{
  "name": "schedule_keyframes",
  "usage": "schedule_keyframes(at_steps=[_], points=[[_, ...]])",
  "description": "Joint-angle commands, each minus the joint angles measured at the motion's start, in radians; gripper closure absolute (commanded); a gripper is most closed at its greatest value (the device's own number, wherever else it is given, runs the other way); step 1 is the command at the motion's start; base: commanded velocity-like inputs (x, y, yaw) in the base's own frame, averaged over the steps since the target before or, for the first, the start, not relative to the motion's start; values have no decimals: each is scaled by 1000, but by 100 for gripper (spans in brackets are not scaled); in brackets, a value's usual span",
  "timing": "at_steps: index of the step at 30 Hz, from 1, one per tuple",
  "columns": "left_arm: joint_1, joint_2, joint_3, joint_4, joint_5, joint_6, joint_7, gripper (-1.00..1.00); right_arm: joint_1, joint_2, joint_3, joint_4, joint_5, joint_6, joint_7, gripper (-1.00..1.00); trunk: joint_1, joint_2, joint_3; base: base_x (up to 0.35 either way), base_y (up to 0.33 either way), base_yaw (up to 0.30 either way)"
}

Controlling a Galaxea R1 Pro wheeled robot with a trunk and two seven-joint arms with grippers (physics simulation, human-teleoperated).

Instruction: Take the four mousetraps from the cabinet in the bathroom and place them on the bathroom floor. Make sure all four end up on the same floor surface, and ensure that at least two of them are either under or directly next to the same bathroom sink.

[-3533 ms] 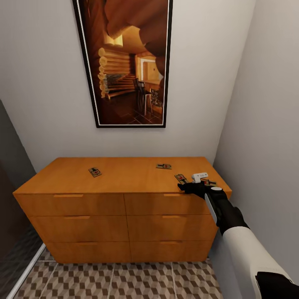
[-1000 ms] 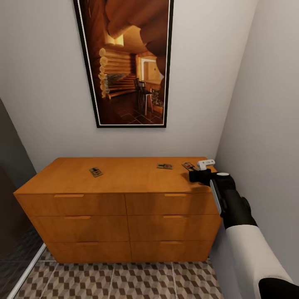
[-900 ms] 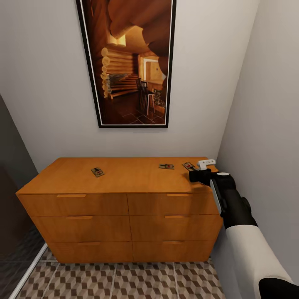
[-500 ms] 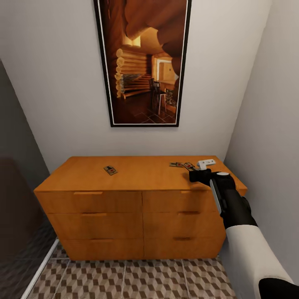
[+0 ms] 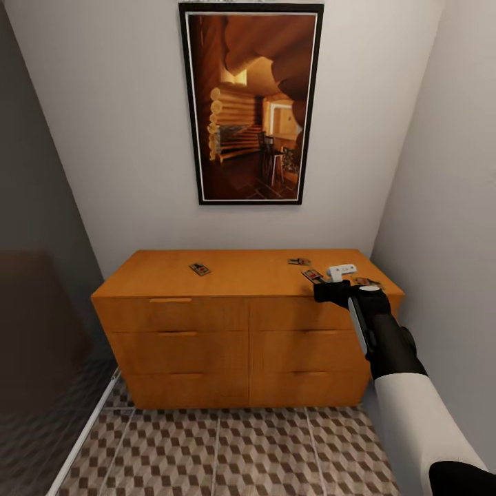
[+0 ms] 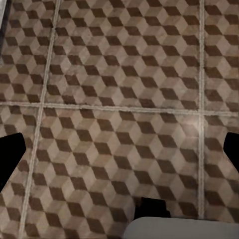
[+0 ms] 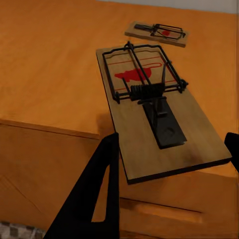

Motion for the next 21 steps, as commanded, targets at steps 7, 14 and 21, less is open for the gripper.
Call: schedule_keyframes(at_steps=[7,14,21], points=[[0,0,1,-1,1,-2,1,-100,-1,0,-2,0,15,4,7,100,-1,-1,-1,-340,3,0],[0,0,1,-1,1,-2,1,-100,0,0,0,0,19,3,3,100,-1,-1,-1,-341,0,0],[0,0,0,-1,1,-2,1,-100,-1,1,1,1,19,2,-5,100,-1,-1,-1,-340,0,0]])
